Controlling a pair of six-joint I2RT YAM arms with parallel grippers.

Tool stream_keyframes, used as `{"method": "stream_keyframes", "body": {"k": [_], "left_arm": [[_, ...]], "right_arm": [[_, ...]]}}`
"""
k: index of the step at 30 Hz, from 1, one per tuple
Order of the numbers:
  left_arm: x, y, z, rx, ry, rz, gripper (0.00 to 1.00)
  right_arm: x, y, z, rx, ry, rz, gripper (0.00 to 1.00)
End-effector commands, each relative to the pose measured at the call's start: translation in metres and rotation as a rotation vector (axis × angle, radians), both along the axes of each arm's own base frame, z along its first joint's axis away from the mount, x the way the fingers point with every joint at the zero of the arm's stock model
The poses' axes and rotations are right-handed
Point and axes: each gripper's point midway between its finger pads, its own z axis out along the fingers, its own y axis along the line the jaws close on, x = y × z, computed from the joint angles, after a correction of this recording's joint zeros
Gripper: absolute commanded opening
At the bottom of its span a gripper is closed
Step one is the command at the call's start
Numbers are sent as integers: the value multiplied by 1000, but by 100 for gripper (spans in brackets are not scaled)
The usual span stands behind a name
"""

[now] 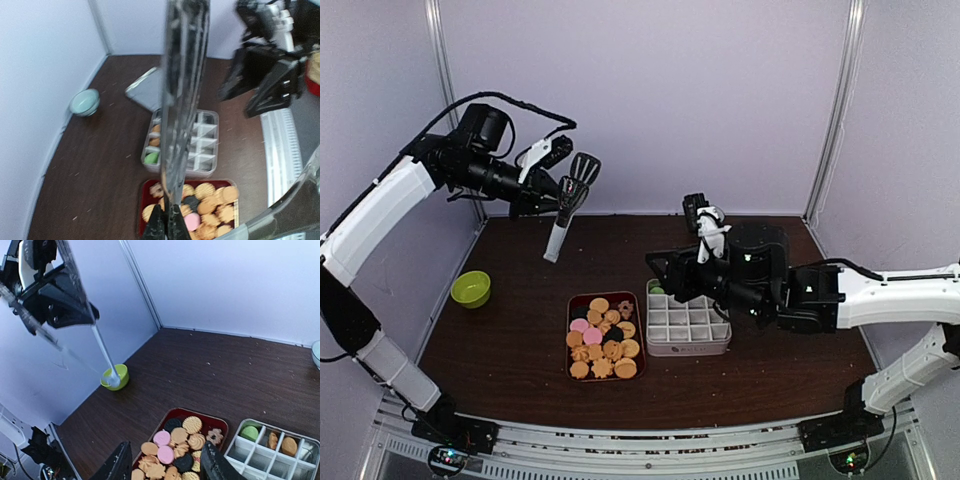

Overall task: Pack the cookies
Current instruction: Pass from the left arm to the right

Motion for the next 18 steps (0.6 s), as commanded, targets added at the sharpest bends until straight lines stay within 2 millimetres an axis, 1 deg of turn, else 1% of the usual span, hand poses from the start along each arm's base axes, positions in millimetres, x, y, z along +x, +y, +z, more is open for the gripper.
{"method": "stream_keyframes", "body": {"k": [1, 3, 7, 9, 12, 18], "left_arm": [[-76, -38, 33, -261, 335, -236, 0], [-87, -44, 42, -320, 404, -277, 0], [-99, -54, 54, -373, 495, -330, 0], [-103, -57, 57, -375, 497, -344, 0], [-104, -61, 57, -373, 498, -350, 0], [-102, -65, 59, -379, 499, -350, 0]], "right_arm": [[-8, 30, 50, 131, -51, 128, 48], [-13, 40, 61, 167, -54, 177, 49], [-23, 59, 78, 229, -53, 276, 49], [-27, 66, 81, 245, -47, 313, 49], [-33, 75, 84, 265, -41, 362, 49], [-35, 89, 80, 259, -21, 405, 47]]}}
